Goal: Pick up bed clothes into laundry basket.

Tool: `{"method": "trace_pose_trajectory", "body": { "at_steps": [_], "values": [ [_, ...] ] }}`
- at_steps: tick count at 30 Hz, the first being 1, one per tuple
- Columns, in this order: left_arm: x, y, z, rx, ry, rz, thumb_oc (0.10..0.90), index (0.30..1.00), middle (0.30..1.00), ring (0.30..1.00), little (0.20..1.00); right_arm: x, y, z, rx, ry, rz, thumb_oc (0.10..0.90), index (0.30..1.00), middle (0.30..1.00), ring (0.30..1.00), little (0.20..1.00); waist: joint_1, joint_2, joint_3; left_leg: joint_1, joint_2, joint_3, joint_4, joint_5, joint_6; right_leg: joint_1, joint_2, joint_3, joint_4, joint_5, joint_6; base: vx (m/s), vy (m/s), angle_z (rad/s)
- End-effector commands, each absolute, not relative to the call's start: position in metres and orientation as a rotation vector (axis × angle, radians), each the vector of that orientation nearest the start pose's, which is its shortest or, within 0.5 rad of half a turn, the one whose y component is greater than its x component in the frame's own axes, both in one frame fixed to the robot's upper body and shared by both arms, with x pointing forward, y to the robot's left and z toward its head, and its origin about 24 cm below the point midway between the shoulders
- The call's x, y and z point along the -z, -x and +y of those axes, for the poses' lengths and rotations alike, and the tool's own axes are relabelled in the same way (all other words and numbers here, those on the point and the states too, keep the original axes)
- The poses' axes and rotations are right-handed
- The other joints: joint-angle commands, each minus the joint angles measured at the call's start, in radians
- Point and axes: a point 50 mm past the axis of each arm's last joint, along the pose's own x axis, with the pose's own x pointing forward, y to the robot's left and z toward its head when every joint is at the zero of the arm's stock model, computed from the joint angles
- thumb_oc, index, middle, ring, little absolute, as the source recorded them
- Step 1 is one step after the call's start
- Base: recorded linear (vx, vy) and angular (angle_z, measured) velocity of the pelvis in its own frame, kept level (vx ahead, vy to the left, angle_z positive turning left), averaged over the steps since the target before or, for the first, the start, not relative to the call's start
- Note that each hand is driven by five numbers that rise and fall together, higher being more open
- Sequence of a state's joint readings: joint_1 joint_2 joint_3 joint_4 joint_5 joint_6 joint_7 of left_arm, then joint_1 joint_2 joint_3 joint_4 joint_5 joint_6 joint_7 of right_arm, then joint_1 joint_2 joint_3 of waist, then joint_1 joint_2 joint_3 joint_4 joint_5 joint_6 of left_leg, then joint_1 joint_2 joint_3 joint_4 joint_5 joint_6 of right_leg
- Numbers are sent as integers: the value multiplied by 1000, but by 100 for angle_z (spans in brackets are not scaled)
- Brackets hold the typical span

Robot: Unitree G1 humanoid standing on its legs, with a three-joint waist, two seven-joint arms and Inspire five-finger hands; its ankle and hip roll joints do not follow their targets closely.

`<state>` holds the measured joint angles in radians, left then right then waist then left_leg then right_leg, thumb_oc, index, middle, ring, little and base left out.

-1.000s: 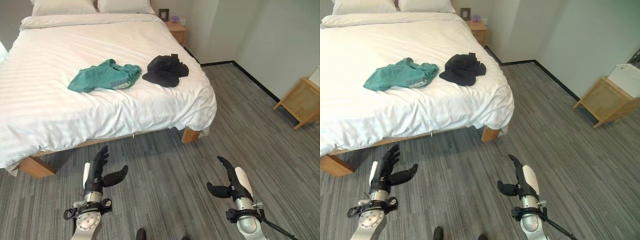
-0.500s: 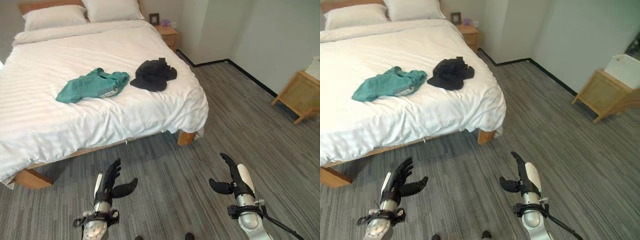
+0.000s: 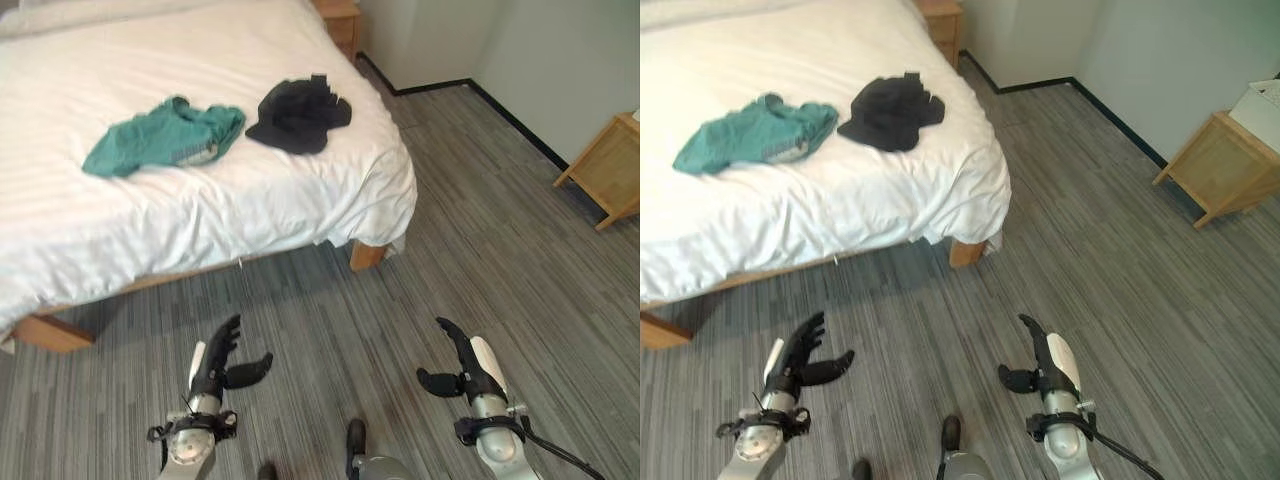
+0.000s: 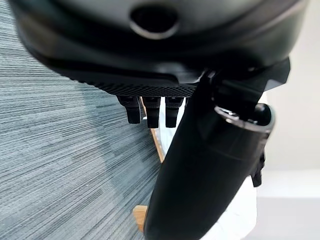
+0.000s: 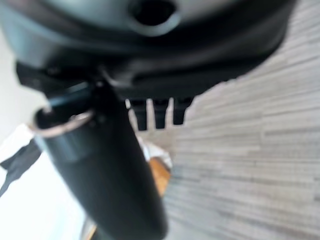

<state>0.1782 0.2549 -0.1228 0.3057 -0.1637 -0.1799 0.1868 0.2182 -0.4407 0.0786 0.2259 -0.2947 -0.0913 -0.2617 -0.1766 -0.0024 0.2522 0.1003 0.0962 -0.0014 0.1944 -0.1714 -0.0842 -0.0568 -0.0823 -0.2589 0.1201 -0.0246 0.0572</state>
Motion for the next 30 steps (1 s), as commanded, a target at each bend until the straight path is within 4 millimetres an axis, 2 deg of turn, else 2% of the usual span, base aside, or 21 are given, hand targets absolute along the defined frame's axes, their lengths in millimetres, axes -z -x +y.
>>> {"method": "trace_pose_trajectory", "body": {
  "at_steps": [1,2,3,4,5,6,7,9,11,12,14,16,17,21,23,24,25,26,27,28,30],
  "values": [
    [0,-216,207,-140,-166,60,800,900,900,900,900,-19,-217,-258,211,717,61,800,900,900,900,900,-10,15,-44,219,-4,-3,27,127,-55,-157,-12,82,-114,188,74,573,-309,69],
    [0,-216,207,-140,-166,59,800,900,900,900,900,-19,-218,-258,212,716,60,800,900,900,900,900,-15,10,-47,212,-9,-8,29,132,-55,-160,-18,80,-115,190,74,365,-294,62],
    [-2,-218,206,-131,-161,55,800,900,900,900,900,-25,-221,-261,224,717,40,800,900,900,900,900,-3,1,-26,120,-9,-6,219,216,-78,-118,-24,78,-121,171,46,195,-243,32],
    [-4,-219,206,-131,-148,41,800,900,900,900,900,-32,-223,-264,238,717,10,800,900,900,900,900,1,-15,-12,59,-7,22,372,266,-99,-77,-29,69,-131,148,18,192,-239,7],
    [-5,-220,206,-131,-148,40,800,900,900,900,900,-32,-223,-263,238,716,9,800,900,900,900,900,-3,-21,-14,51,-14,18,374,270,-99,-81,-36,67,-132,150,18,166,-229,13],
    [-5,-220,206,-126,-143,37,800,900,900,900,900,-36,-225,-265,251,712,0,800,900,900,900,900,9,-44,-5,-11,-35,36,489,278,-96,-50,-44,75,-141,135,2,327,-258,11],
    [-9,-224,206,-135,-139,19,800,900,900,900,900,-45,-230,-269,277,724,-30,800,900,900,900,900,47,-83,19,-157,-113,103,647,183,-81,23,-56,108,-170,105,-4,507,-305,4],
    [-7,-221,206,-141,-136,24,800,900,900,900,900,-49,-231,-271,279,739,-39,800,900,900,900,900,67,-93,15,-246,-126,165,597,155,-75,69,-57,128,-187,82,10,470,-153,-11],
    [-7,-220,207,-144,-138,24,800,900,900,900,900,-49,-229,-272,280,744,-39,800,900,900,900,900,75,-92,13,-275,-107,188,552,156,-71,89,-56,136,-194,67,15,339,27,-50],
    [-6,-217,207,-141,-134,27,800,900,900,900,900,-48,-227,-272,273,751,-33,800,900,900,900,900,93,-78,10,-299,-21,239,354,157,-47,141,-54,141,-206,26,30,463,175,-57],
    [-3,-211,207,-146,-131,45,800,900,900,900,900,-46,-227,-271,259,765,-30,800,900,900,900,900,109,-55,1,-262,28,265,84,181,-26,179,-44,144,-207,-8,52,541,249,-38],
    [0,-210,206,-151,-125,61,800,900,900,900,900,-47,-228,-268,248,780,-40,800,900,900,900,900,128,-38,-8,-258,88,264,-104,276,-46,226,-42,147,-207,-40,73,556,320,-35],
    [1,-211,201,-140,-118,67,800,900,900,900,900,-48,-228,-267,246,795,-47,800,900,900,900,900,141,-44,-10,-246,130,245,-219,328,-67,269,-68,150,-207,-61,91,608,348,-84],
    [3,-207,199,-114,-137,77,800,900,900,900,900,-53,-221,-270,253,842,-67,800,900,900,900,900,138,-43,-48,-217,170,254,-248,375,-83,344,-105,169,-184,-90,126,449,249,-55],
    [3,-209,203,-116,-171,84,800,900,900,900,900,-57,-220,-272,273,910,-88,800,900,900,900,900,132,-61,-61,-163,140,285,-254,342,-57,298,-139,181,-16,-20,156,424,281,1],
    [-1,-212,211,-131,-218,68,800,900,900,900,900,-81,-229,-272,307,1037,-200,800,900,900,900,900,118,-68,-43,-105,130,305,-259,311,-33,173,-145,240,201,87,205,296,224,-30],
    [-3,-214,214,-142,-245,61,800,900,900,900,900,-95,-234,-273,346,1070,-262,800,900,900,900,900,113,-63,-36,-87,132,303,-265,298,-24,113,-139,257,273,102,205,188,158,-68],
    [-3,-215,214,-143,-245,59,800,900,900,900,900,-96,-234,-273,347,1070,-265,800,900,900,900,900,117,-59,-38,-91,137,307,-266,303,-24,103,-135,263,274,107,205,236,110,-53],
    [-4,-222,217,-148,-284,59,800,900,900,900,900,-128,-244,-275,426,1107,-393,800,900,900,900,900,107,-61,-39,-66,121,300,-270,281,-17,46,-135,256,237,105,196,172,63,-21],
    [-4,-222,217,-148,-284,59,800,900,900,900,900,-129,-244,-275,426,1107,-393,800,900,900,900,900,107,-60,-38,-66,122,299,-270,281,-17,47,-135,255,236,105,196,302,77,-3],
    [-2,-225,220,-146,-297,71,800,900,900,900,900,-156,-254,-273,477,1135,-502,800,900,900,900,900,104,-65,-45,-46,99,283,-275,260,-17,36,-125,240,108,49,171,242,13,17]
  ]
}}
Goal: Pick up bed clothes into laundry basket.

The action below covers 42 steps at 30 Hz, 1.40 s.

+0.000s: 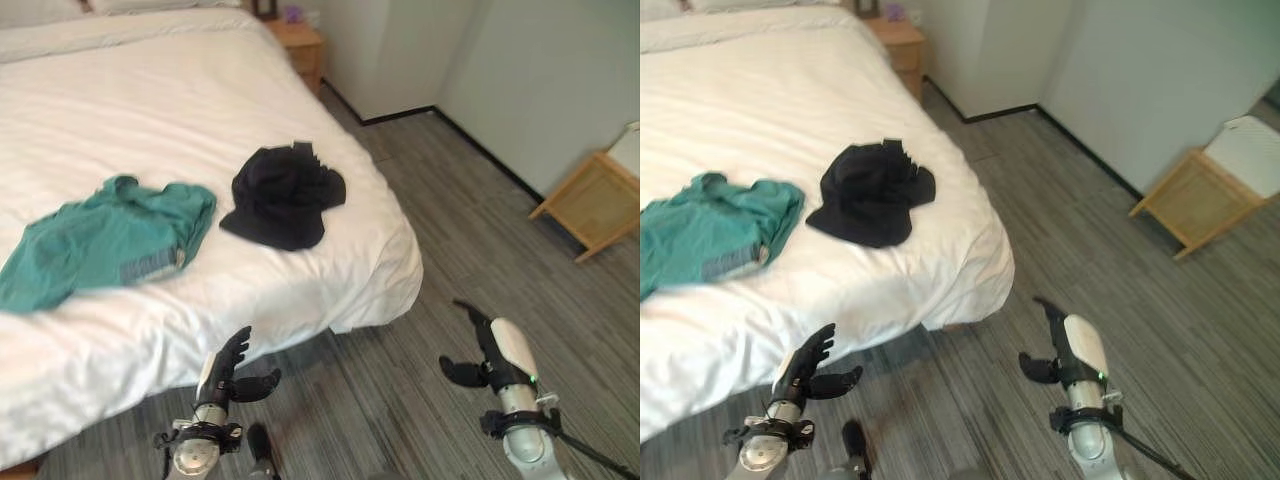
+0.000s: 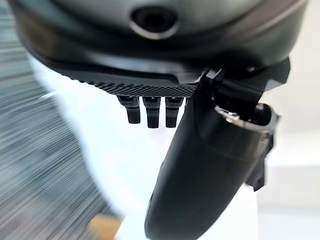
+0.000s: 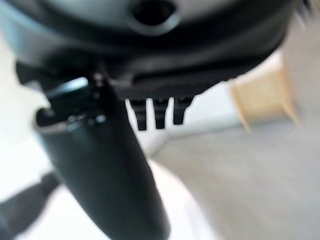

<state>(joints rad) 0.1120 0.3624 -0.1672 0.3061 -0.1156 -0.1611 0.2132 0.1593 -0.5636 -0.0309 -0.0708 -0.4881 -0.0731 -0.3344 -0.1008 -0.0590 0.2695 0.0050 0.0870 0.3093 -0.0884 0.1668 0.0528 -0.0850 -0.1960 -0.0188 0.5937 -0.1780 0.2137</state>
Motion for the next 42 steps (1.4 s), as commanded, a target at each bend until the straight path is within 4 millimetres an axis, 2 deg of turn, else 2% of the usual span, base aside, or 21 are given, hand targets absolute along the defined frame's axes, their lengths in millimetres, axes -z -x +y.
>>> {"method": "trace_pose_trajectory", "body": {
  "at_steps": [1,2,3,4,5,6,7,9,12,18,22,24,26,28,30,32,34,37,38,40,42],
  "values": [
    [-1,-227,221,-144,-301,76,800,900,900,900,900,-170,-262,-270,494,1143,-552,800,900,900,900,900,18,-12,-61,65,97,-55,6,-98,-157,64,-8,0,-477,185,4,310,-71,65],
    [-1,-229,224,-147,-312,83,800,900,900,900,900,-186,-275,-261,482,1165,-606,800,900,900,900,900,38,-17,-69,74,96,-77,1,-113,-162,49,-18,7,-573,196,8,261,-71,84],
    [-1,-229,225,-152,-310,81,800,900,900,900,900,-187,-278,-260,479,1165,-610,800,900,900,900,900,30,-16,-67,74,96,-80,1,-115,-162,55,-18,4,-582,198,9,155,-71,73],
    [1,-227,229,-154,-313,93,800,900,900,900,900,-190,-282,-257,467,1174,-612,800,900,900,900,900,48,-23,-74,80,91,-89,1,-127,-161,70,-31,-8,-611,198,10,128,-75,120],
    [11,-218,232,-162,-290,147,800,900,900,900,900,-200,-299,-240,427,1180,-644,800,900,900,900,900,87,-43,-87,96,82,-82,8,-141,-165,103,-54,-41,-636,221,17,121,-76,115],
    [10,-218,234,-169,-288,147,800,900,900,900,900,-201,-301,-238,422,1179,-649,800,900,900,900,900,81,-44,-83,100,81,-81,8,-142,-165,109,-55,-42,-642,224,18,178,-109,83],
    [17,-213,234,-181,-267,179,800,900,900,900,900,-201,-307,-235,406,1179,-641,800,900,900,900,900,100,-45,-99,106,85,-87,9,-140,-168,124,-56,-41,-644,231,19,143,-55,28],
    [38,-193,238,-196,-230,291,800,900,900,900,900,-208,-332,-224,349,1190,-612,800,900,900,900,900,123,-39,-111,115,89,-97,8,-135,-176,158,-61,-63,-659,240,6,190,-77,46],
    [52,-181,242,-213,-219,367,800,900,900,900,900,-211,-348,-224,333,1205,-562,800,900,900,900,900,140,-36,-114,111,90,-108,4,-130,-182,174,-63,-77,-671,238,2,115,-60,31],
    [91,-149,265,-339,-227,589,800,900,900,900,900,-215,-387,-235,337,1189,-362,800,900,900,900,900,172,-4,-99,64,94,-129,1,-107,-204,157,-65,-114,-681,239,1,59,-25,14],
    [117,-126,273,-414,-237,763,800,900,900,900,900,-208,-398,-234,323,1162,-292,800,900,900,900,900,180,24,-73,-6,97,-146,1,-80,-221,111,-65,-128,-681,242,1,-21,-20,13],
    [126,-117,275,-435,-243,827,800,900,900,900,900,-209,-401,-232,304,1197,-289,800,900,900,900,900,185,41,-64,-56,99,-155,1,-67,-228,66,-60,-133,-681,246,0,-62,-17,17],
    [137,-97,278,-465,-252,943,800,900,900,900,900,-208,-405,-224,245,1294,-298,800,900,900,900,900,197,63,-49,-116,107,-162,1,-46,-244,16,-53,-142,-681,243,0,-34,-21,23],
    [140,-91,279,-477,-249,973,800,900,900,900,900,-212,-405,-223,233,1331,-312,800,900,900,900,900,198,69,-51,-135,110,-167,1,-41,-248,1,-49,-147,-681,240,-1,3,-23,19],
    [147,-71,279,-490,-255,1058,800,900,900,900,900,-224,-407,-204,174,1421,-401,800,900,900,900,900,213,79,-34,-171,121,-176,1,-23,-257,-20,-38,-152,-681,235,-4,-11,-41,16],
    [148,-67,278,-496,-252,1078,800,900,900,900,900,-225,-408,-198,160,1435,-422,800,900,900,900,900,216,82,-30,-182,124,-182,1,-20,-259,-25,-36,-154,-681,234,-5,0,-33,5],
    [152,-51,279,-529,-232,1137,800,900,900,900,900,-223,-411,-178,127,1403,-452,800,900,900,900,900,233,85,-16,-202,130,-202,1,-11,-261,-35,-26,-153,-681,229,-12,31,-44,10],
    [152,-50,279,-531,-235,1144,800,900,900,900,900,-220,-412,-174,120,1388,-450,800,900,900,900,900,236,83,-14,-207,133,-206,1,-9,-262,-39,-25,-153,-681,228,-13,12,-26,7],
    [152,-53,279,-524,-231,1139,800,900,900,900,900,-201,-414,-172,101,1356,-368,400,300,300,300,300,244,79,-6,-225,134,-218,1,-4,-266,-54,-22,-156,-681,231,-16,-6,-44,5],
    [152,-53,280,-525,-231,1139,800,900,900,900,900,-201,-414,-172,100,1356,-369,400,300,300,300,300,244,79,-8,-227,134,-218,1,-4,-266,-55,-22,-156,-681,231,-16,-2,-25,4],
    [153,-56,277,-494,-197,1139,800,900,900,900,900,-186,-416,-175,78,1315,-269,400,300,300,300,300,244,72,-9,-237,136,-224,1,-5,-267,-58,-19,-158,-681,228,-17,22,-19,10]
  ]
}}
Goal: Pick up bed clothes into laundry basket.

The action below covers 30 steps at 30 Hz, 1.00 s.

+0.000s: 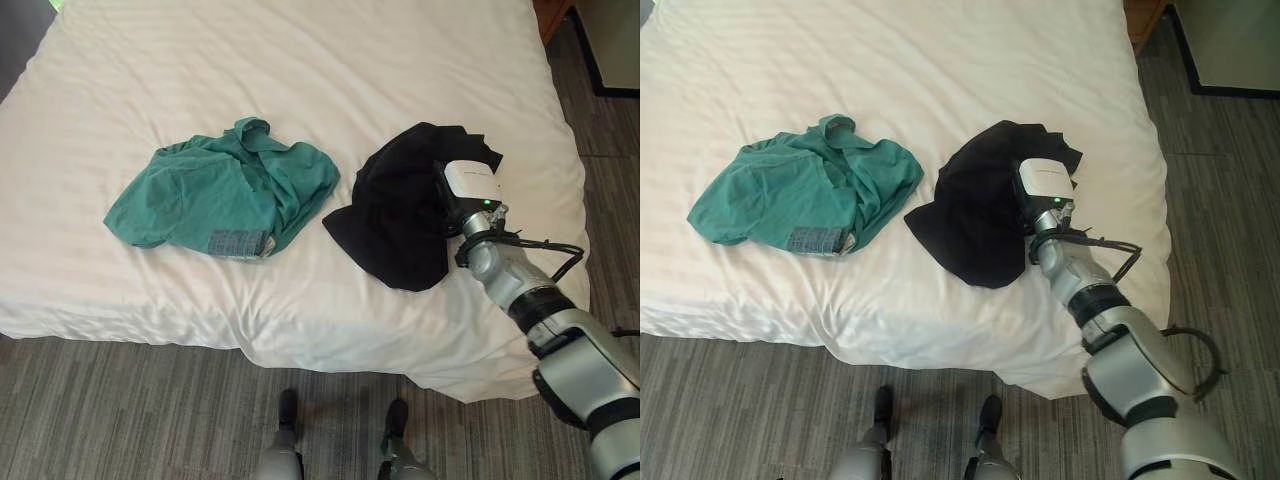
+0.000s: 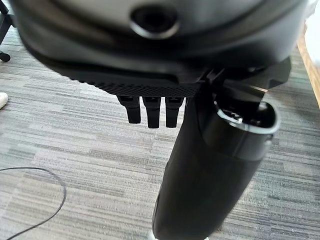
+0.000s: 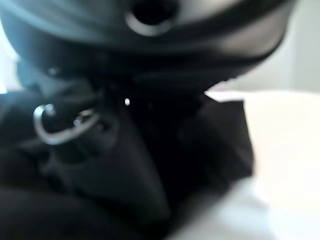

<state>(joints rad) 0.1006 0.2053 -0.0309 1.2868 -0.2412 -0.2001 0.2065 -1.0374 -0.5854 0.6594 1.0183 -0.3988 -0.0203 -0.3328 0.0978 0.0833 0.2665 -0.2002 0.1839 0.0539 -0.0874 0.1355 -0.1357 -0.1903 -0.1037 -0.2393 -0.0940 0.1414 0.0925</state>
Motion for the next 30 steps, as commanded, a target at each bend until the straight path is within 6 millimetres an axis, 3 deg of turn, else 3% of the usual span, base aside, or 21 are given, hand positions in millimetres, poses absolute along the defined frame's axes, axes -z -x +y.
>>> {"method": "trace_pose_trajectory", "body": {
  "at_steps": [1,5,6,7,11,12,13,14,15,16,17,20,21,22,23,25,27,28,30],
  "values": [
    [153,-57,275,-468,-194,1137,800,900,900,900,900,-181,-416,-182,74,1324,-231,400,300,300,300,300,44,-72,-7,-28,41,32,0,25,-78,50,-111,62,7,-94,104,31,-6,6],
    [153,-60,274,-449,-144,1124,800,900,900,900,900,-193,-415,-207,120,1317,-183,400,300,300,300,300,28,-80,-15,21,41,37,0,11,-74,100,-110,66,7,-108,103,20,13,4],
    [149,-66,281,-470,-130,1092,800,900,900,900,900,-215,-412,-231,209,1270,-191,400,300,300,300,300,18,-88,-21,61,40,48,0,-4,-71,133,-114,70,7,-114,105,34,22,7],
    [149,-66,281,-469,-130,1092,800,900,900,900,900,-215,-412,-231,210,1270,-191,400,300,300,300,300,18,-88,-22,58,40,48,0,-1,-71,130,-114,71,7,-111,105,40,25,6],
    [133,-86,307,-549,-106,975,800,900,900,900,900,-295,-390,-284,488,1081,-338,400,300,300,300,300,-13,-105,-59,128,37,73,0,-28,-62,170,-119,90,7,-109,110,37,34,-4],
    [133,-86,307,-549,-106,975,800,900,900,900,900,-295,-390,-284,488,1081,-338,400,300,300,300,300,-13,-105,-59,128,37,73,0,-28,-62,170,-119,90,7,-109,110,90,84,-14],
    [117,-97,328,-633,-77,872,800,900,900,900,900,-346,-353,-314,649,906,-549,400,300,300,300,300,-50,-109,-96,179,34,93,0,-47,-59,201,-129,102,7,-108,118,66,66,-21],
    [116,-97,329,-633,-80,871,800,900,900,900,900,-345,-352,-314,651,904,-547,400,300,300,300,300,-48,-111,-98,175,34,93,0,-43,-59,197,-129,103,7,-104,118,135,108,-34],
    [104,-98,343,-699,-49,791,800,900,900,900,900,-352,-315,-333,716,808,-693,400,300,300,300,300,-85,-96,-120,207,32,103,0,-61,-54,218,-135,108,7,-108,124,45,41,-32],
    [103,-98,344,-698,-58,791,800,900,900,900,900,-348,-314,-335,720,804,-687,400,300,300,300,300,-80,-102,-122,203,32,102,0,-56,-54,215,-135,108,7,-104,123,93,63,-17],
    [98,-99,348,-724,-35,741,800,900,900,900,900,-346,-300,-344,754,785,-723,400,300,300,300,300,-99,-85,-131,211,30,105,0,-61,-51,217,-138,109,7,-103,125,44,24,-16],
    [66,-110,371,-766,-37,559,800,900,900,900,900,-295,-254,-405,937,636,-611,400,300,300,300,300,-135,-79,-148,232,32,110,0,-69,-50,232,-146,107,7,-101,134,59,1,-11],
    [64,-111,373,-760,-48,559,800,900,900,900,900,-291,-250,-408,945,631,-602,400,300,300,300,300,-126,-87,-152,232,32,109,0,-69,-50,233,-146,105,7,-101,134,-10,-47,-10],
    [18,-126,397,-794,-99,345,800,900,900,900,900,-221,-205,-453,1096,514,-369,400,300,300,300,300,-154,-77,-153,239,34,117,0,-70,-51,231,-147,112,7,-96,137,-5,-49,-13],
    [17,-127,398,-788,-108,346,800,900,900,900,900,-218,-201,-455,1101,510,-361,400,300,300,300,300,-146,-83,-155,240,34,115,0,-70,-51,233,-147,110,7,-97,137,-2,-59,-5],
    [-28,-140,417,-800,-214,188,800,900,900,900,900,-178,-165,-475,1190,508,-184,400,300,300,300,300,-162,-75,-150,248,36,122,0,-61,-52,237,-145,113,7,-93,135,-17,-44,-9],
    [-88,-152,435,-826,-342,-12,800,900,900,900,900,-119,-125,-482,1228,505,69,400,300,300,300,300,-183,-58,-145,256,40,127,0,-61,-55,239,-142,117,7,-96,135,16,-76,-14],
    [-108,-153,439,-842,-375,-87,800,900,900,900,900,-98,-113,-480,1241,480,151,400,300,300,300,300,-188,-53,-148,259,42,125,0,-70,-57,238,-141,122,7,-105,135,36,-72,-8],
    [-177,-159,441,-850,-479,-341,800,900,900,900,900,-42,-83,-473,1242,443,409,400,300,300,300,300,-204,-37,-141,264,45,132,0,-66,-59,235,-137,133,7,-106,133,23,-52,-21]
  ]
}}
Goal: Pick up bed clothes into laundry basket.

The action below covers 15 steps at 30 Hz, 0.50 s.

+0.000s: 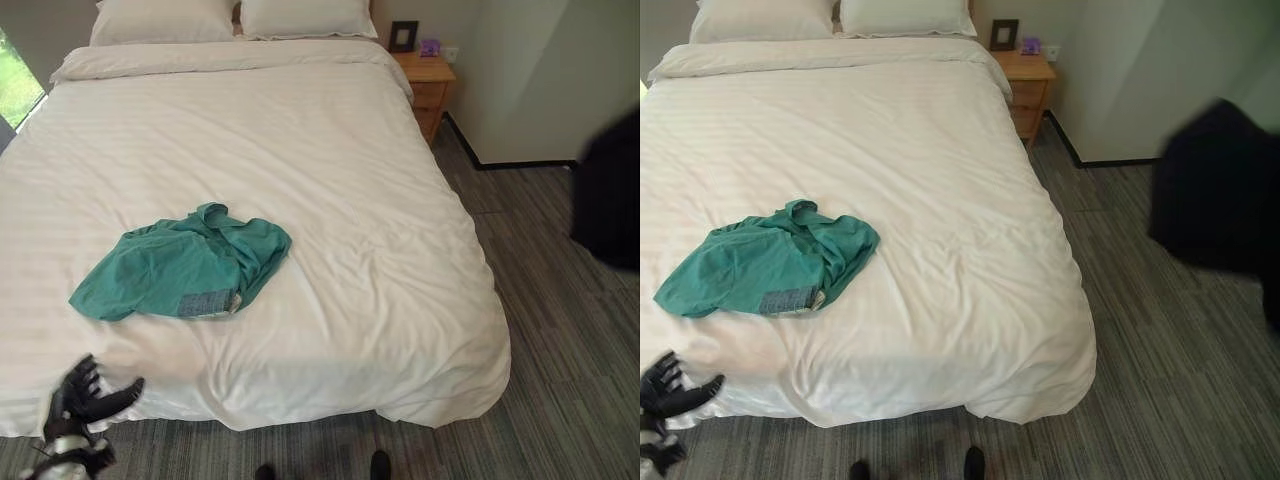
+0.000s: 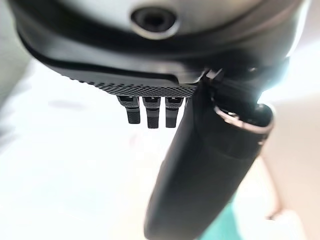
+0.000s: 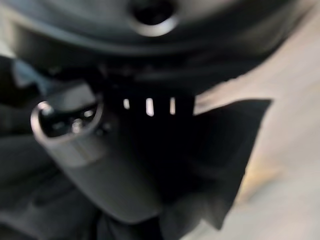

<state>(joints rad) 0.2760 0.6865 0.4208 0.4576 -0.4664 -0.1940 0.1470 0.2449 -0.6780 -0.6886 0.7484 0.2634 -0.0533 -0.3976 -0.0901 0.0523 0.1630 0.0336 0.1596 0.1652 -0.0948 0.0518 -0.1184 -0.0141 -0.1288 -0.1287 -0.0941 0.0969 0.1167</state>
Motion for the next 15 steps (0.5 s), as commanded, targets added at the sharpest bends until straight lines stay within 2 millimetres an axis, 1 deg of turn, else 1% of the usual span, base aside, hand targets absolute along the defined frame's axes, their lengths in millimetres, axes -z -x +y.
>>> {"method": "trace_pose_trajectory", "body": {
  "at_steps": [1,2,3,4,5,6,7,8,9,10,11,12,13,15],
  "values": [
    [-173,-184,421,-772,-464,-374,800,900,900,900,900,-15,-88,-458,1157,466,525,400,300,300,300,300,-49,-1,-33,39,70,30,7,7,-76,61,-112,33,7,-70,111,5,-23,-19],
    [-180,-208,414,-776,-408,-422,800,900,900,900,900,-1,-82,-457,1117,524,646,400,300,300,300,300,-60,6,-28,42,73,40,7,13,-76,51,-108,46,7,-64,108,10,-19,-13],
    [-187,-226,406,-744,-368,-456,800,900,900,900,900,26,-73,-444,1015,551,803,400,300,300,300,300,-81,12,-24,48,76,56,7,13,-78,46,-105,58,7,-62,109,-10,-16,-12],
    [-231,-224,393,-618,-364,-628,800,900,900,900,900,69,-33,-418,931,475,1065,400,300,300,300,300,-83,32,-23,49,79,66,7,21,-80,39,-103,67,7,-60,108,5,-11,-25],
    [-231,-224,394,-615,-363,-626,800,900,900,900,900,69,-34,-418,930,474,1066,400,300,300,300,300,-82,32,-24,50,79,67,7,19,-80,40,-103,67,7,-61,109,12,-4,-44],
    [-231,-223,396,-636,-347,-634,800,900,900,900,900,81,-10,-410,911,465,1196,400,300,300,300,300,-86,39,-24,54,80,69,7,19,-81,41,-103,70,7,-64,109,25,-15,-60],
    [-228,-217,409,-695,-337,-604,800,900,900,900,900,91,5,-400,874,424,1273,400,300,300,300,300,-90,46,-21,61,80,73,7,20,-82,45,-102,74,7,-67,107,23,-16,-48],
    [-228,-214,416,-724,-351,-589,800,900,900,900,900,94,18,-396,890,378,1321,400,300,300,300,300,-96,53,-18,63,81,75,7,22,-83,47,-100,78,7,-70,105,13,-26,-25],
    [-225,-212,421,-744,-350,-567,800,900,900,900,900,97,27,-392,896,349,1353,400,300,300,300,300,-100,57,-15,65,82,75,7,25,-85,49,-98,81,7,-72,103,4,-13,-14],
    [-225,-212,422,-743,-350,-568,800,900,900,900,900,97,27,-392,895,348,1353,400,300,300,300,300,-100,57,-15,66,83,74,7,25,-85,50,-98,80,7,-72,103,14,-12,-27],
    [-309,-211,404,-681,-521,-784,800,900,900,900,900,97,44,-390,894,329,1399,400,300,300,300,300,-120,75,-12,69,85,76,7,31,-88,55,-96,83,7,-75,102,-40,-9,-27],
    [-281,-231,388,-630,-595,-674,800,900,900,900,900,115,52,-364,886,233,1456,400,300,300,300,300,-122,86,1,65,82,68,7,34,-87,59,-98,77,7,-80,101,-39,-8,-10],
    [-280,-231,388,-632,-597,-672,800,900,900,900,900,114,53,-364,888,234,1456,400,300,300,300,300,-123,87,2,66,82,68,7,33,-86,60,-98,77,7,-80,101,-71,-16,9],
    [-247,-242,390,-670,-631,-529,800,900,900,900,900,119,43,-359,854,238,1447,400,300,300,300,300,-134,84,14,65,82,70,7,30,-84,53,-97,81,7,-80,99,-33,-16,12]
  ]
}}
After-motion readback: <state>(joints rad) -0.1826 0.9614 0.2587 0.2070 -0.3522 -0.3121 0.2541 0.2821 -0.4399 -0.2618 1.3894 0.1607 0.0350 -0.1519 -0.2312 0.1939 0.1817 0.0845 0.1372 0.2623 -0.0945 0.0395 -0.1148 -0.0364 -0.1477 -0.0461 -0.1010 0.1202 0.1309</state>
